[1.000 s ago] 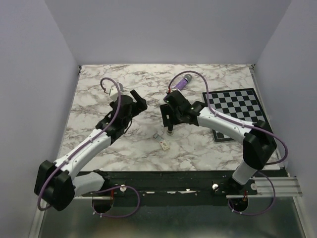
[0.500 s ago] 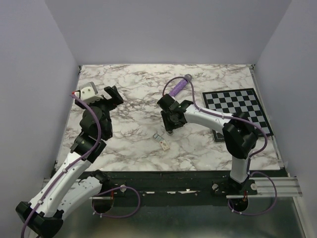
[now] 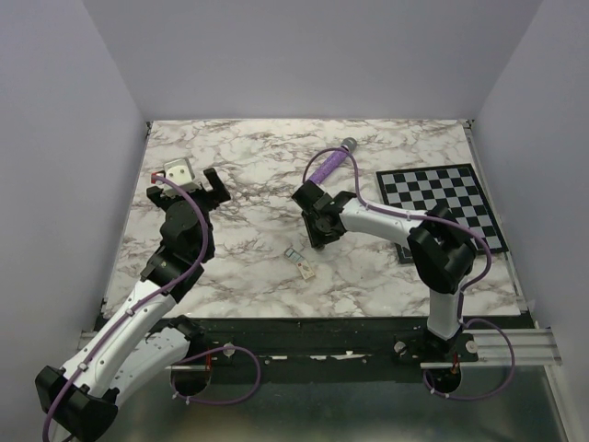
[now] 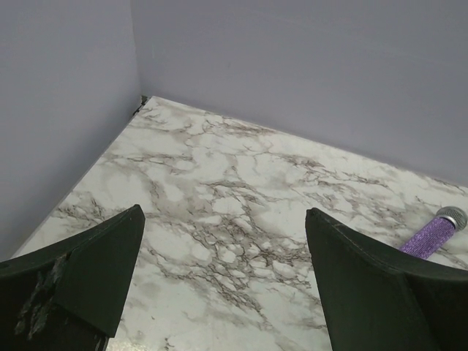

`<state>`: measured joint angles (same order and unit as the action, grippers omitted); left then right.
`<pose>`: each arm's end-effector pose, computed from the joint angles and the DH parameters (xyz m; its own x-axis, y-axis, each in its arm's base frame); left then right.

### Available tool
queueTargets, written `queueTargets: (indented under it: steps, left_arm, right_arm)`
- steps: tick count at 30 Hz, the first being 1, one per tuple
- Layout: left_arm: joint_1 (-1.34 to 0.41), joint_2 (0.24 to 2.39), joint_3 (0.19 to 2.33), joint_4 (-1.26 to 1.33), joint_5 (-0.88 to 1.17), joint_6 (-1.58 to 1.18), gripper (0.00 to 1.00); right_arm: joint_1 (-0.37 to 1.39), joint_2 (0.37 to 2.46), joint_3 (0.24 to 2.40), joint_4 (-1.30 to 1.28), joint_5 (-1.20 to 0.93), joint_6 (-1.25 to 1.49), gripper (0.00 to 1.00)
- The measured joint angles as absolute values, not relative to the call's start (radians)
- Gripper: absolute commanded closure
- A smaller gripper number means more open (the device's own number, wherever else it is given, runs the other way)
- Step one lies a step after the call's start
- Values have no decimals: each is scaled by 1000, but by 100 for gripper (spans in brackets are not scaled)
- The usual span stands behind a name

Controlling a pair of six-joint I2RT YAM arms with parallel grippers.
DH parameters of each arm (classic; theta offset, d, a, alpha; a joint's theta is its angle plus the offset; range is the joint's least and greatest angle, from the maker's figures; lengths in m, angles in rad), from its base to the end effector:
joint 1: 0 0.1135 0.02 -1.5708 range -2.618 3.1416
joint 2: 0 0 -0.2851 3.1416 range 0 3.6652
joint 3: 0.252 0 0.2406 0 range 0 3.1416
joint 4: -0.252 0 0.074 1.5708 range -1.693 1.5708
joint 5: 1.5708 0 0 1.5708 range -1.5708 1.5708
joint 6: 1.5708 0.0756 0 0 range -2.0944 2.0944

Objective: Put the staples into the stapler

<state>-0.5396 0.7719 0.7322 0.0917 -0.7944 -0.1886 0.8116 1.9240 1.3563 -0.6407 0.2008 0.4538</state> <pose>0.1802 -0.0450 0.3697 0.0909 -0.2076 -0.9740 -0.2384 0.9451 -0.2236 0.2862 0.2796 0.1678 -0.8688 -0.2914 -0.4004 -0.3130 0.9497 -0.0122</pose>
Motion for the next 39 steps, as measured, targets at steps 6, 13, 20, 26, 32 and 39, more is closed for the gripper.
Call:
queueTargets:
  steps: [6, 13, 20, 26, 32, 39]
  left_arm:
    - [-540, 772, 729, 104, -799, -173, 1]
    - [-540, 773, 728, 107, -800, -167, 1]
    - [-540, 774, 727, 108, -800, -160, 1]
    - [-540, 775, 727, 111, -801, -156, 1]
    - [-540, 775, 723, 112, -801, -152, 1]
    - [-540, 780, 722, 122, -802, -141, 1]
  right_arm:
    - [809, 1925, 1343, -613, 209, 453, 92]
    - [803, 1929, 1338, -580, 209, 452, 93]
    - [781, 1908, 1306, -539, 194, 453, 93]
    - [683, 1828, 1215, -524, 184, 437, 90]
    - [577, 1794, 1184, -563, 196, 398, 72]
    - [551, 1794, 1188, -569, 197, 349, 44]
